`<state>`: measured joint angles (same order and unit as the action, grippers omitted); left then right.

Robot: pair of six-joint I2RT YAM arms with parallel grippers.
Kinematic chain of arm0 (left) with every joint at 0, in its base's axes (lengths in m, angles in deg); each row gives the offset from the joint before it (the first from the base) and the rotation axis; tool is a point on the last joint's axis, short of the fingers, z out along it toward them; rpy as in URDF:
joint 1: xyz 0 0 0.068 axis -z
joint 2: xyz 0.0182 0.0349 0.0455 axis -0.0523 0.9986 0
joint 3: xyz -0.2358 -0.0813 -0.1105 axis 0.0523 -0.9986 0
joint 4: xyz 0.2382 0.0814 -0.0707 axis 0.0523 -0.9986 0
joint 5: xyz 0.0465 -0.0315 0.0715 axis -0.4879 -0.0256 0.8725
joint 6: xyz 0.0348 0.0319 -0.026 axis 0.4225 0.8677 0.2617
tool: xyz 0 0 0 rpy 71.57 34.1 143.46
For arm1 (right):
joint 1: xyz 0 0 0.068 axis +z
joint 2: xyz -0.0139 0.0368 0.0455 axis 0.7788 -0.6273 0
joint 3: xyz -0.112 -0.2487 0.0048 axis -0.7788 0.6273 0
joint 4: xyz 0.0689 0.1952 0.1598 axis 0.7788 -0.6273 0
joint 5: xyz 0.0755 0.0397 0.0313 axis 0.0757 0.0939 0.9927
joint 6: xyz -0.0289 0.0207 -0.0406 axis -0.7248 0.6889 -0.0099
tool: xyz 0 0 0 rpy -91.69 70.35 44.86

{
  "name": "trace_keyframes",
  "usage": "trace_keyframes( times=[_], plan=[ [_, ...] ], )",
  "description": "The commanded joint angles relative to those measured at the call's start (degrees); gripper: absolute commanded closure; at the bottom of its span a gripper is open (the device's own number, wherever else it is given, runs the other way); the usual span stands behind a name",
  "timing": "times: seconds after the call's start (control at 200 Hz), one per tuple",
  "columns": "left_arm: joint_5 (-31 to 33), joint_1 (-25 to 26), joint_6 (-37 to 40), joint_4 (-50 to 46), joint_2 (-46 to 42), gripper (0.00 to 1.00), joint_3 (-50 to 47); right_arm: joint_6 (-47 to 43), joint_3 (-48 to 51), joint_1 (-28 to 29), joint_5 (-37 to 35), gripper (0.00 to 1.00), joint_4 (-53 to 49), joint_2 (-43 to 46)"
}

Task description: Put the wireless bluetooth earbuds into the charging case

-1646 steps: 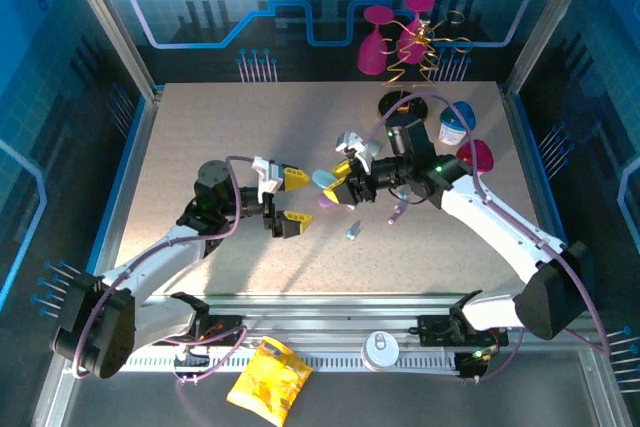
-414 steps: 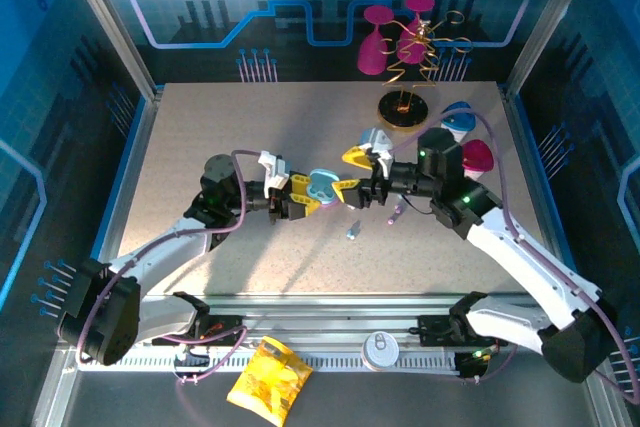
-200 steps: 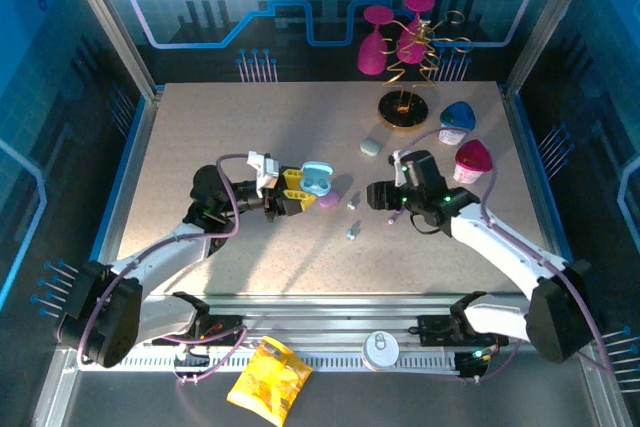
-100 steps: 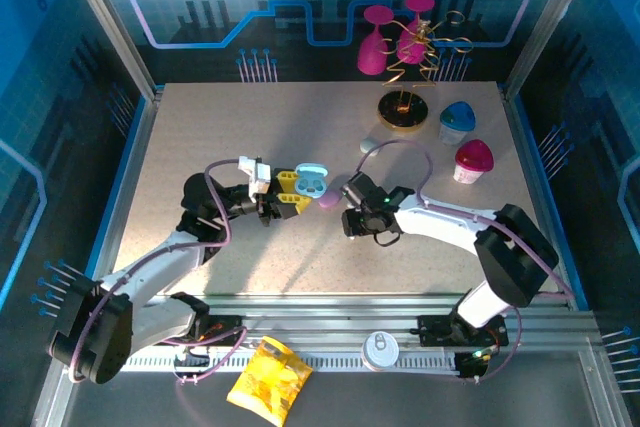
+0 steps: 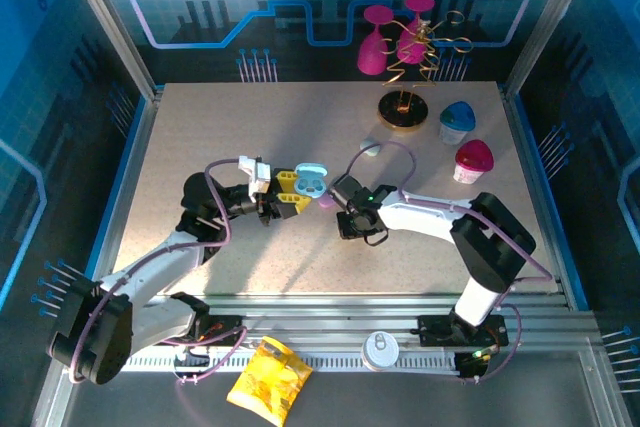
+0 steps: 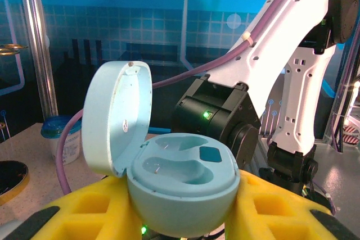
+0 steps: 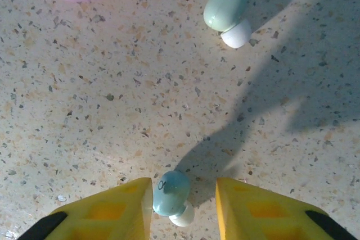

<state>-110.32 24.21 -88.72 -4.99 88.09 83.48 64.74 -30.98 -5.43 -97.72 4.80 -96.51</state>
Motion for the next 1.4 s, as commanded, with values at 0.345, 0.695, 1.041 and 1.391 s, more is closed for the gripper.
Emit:
trace_keyframes(
  times=[0.345,0.695,1.041,1.391],
  plan=[
    [0.68,-0.39,0.80,0.18,-2.50,0.69,-1.25,0.57,-2.11,0.55,1.39,0.82,-1.18,-3.42],
    [1.13,-0.38,1.16,-0.65,-2.88,0.69,-1.42,-0.31,-0.91,-0.18,1.98,0.78,-1.97,-2.81],
    [0.93,-0.40,1.15,-0.17,-2.31,0.69,-1.57,-1.60,-0.74,-1.48,2.92,0.88,-2.38,-1.97],
    [1.20,-0.38,1.40,0.89,-1.07,0.69,-1.53,-3.90,2.95,-5.80,8.23,0.88,1.14,4.28]
  ],
)
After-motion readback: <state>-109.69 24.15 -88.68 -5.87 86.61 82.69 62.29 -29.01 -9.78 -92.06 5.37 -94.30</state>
